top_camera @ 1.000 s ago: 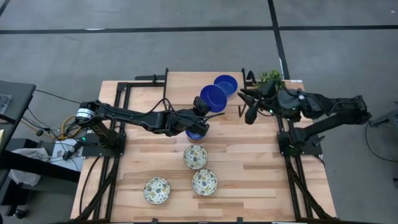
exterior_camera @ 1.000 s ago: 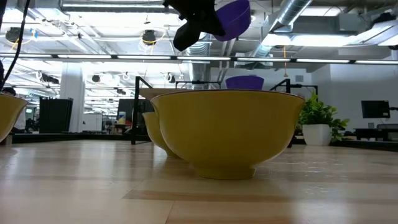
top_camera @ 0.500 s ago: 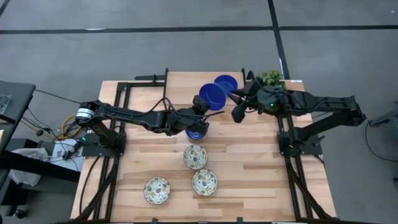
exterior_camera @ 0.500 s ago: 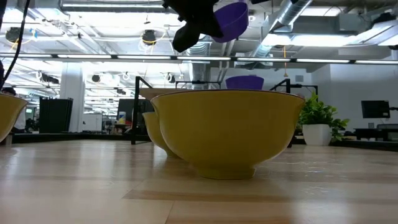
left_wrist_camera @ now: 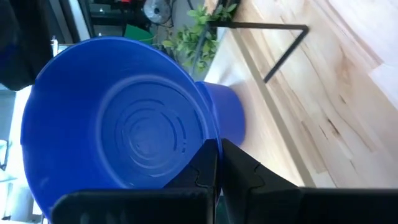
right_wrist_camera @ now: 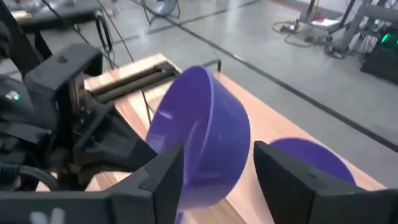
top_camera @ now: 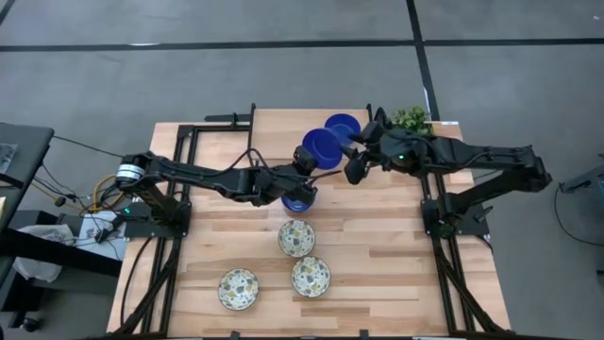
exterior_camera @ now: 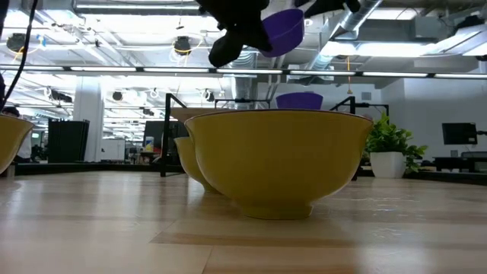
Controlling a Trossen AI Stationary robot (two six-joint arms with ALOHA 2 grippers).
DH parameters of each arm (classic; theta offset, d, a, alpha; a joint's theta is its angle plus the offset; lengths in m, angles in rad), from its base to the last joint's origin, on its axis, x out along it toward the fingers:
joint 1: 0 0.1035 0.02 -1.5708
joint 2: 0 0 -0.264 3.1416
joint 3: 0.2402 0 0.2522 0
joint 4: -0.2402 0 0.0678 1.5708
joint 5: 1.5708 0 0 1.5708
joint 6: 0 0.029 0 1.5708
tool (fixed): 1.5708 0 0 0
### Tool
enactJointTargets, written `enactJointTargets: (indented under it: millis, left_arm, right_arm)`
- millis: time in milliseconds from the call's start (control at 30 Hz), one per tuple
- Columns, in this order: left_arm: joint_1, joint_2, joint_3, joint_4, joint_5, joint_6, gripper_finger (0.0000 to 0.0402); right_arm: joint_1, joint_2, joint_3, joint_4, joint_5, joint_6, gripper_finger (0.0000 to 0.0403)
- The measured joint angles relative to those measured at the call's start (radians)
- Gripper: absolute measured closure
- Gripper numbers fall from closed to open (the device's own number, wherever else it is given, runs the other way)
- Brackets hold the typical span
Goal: Pick & Place Mini bowls
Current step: Stack the left blue bowl on the blue bowl on the shelf
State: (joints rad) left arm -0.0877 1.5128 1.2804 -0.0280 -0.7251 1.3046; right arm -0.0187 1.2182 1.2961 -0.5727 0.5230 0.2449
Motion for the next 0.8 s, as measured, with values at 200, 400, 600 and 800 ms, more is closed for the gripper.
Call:
enactJointTargets:
  millis: [200,400,600,800]
  left_arm:
    - [0.000,0.019,0.001,0.004,0.000,0.000,0.0394]
    - [0.000,0.025,0.000,0.001,-0.004,0.000,0.0394]
    - [0.000,0.026,0.000,0.000,-0.007,0.000,0.0394]
    - [0.000,0.026,0.000,0.001,-0.007,0.000,0.0394]
  right_arm:
    - [-0.018,0.027,0.002,0.011,0.004,0.001,0.0225]
    - [-0.039,0.047,0.001,-0.008,0.001,0.001,0.0245]
    - [-0.061,0.047,0.001,-0.031,-0.004,0.002,0.0259]
    - [-0.067,0.048,0.001,-0.043,-0.009,0.002,0.0283]
